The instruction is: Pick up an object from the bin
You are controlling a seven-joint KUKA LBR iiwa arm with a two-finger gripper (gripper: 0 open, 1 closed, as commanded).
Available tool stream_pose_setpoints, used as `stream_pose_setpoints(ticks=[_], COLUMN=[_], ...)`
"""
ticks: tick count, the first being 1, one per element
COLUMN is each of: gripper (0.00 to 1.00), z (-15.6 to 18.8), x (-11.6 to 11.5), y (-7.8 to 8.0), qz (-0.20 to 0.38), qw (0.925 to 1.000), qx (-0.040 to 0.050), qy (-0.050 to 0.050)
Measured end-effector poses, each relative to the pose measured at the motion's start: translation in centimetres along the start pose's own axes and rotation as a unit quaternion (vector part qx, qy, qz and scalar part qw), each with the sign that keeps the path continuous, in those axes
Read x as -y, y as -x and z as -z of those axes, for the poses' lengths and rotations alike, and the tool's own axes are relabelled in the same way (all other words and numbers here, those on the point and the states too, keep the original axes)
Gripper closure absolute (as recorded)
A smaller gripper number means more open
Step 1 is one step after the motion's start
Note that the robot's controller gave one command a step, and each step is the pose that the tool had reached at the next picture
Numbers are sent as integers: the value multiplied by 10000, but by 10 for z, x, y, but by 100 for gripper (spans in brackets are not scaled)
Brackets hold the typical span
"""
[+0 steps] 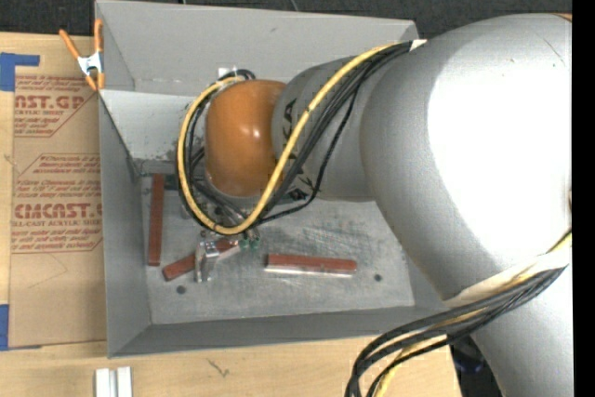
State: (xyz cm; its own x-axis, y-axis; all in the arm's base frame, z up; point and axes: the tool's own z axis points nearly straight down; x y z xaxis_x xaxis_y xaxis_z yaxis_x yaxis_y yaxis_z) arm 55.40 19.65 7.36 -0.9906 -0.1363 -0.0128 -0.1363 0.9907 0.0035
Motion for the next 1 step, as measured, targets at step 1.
stream_pose_setpoints(ticks=[1], gripper=[100], z=[2], x=[-1], y=[0], qz=[-2], qw=[10000], qx=[-20], qy=[6])
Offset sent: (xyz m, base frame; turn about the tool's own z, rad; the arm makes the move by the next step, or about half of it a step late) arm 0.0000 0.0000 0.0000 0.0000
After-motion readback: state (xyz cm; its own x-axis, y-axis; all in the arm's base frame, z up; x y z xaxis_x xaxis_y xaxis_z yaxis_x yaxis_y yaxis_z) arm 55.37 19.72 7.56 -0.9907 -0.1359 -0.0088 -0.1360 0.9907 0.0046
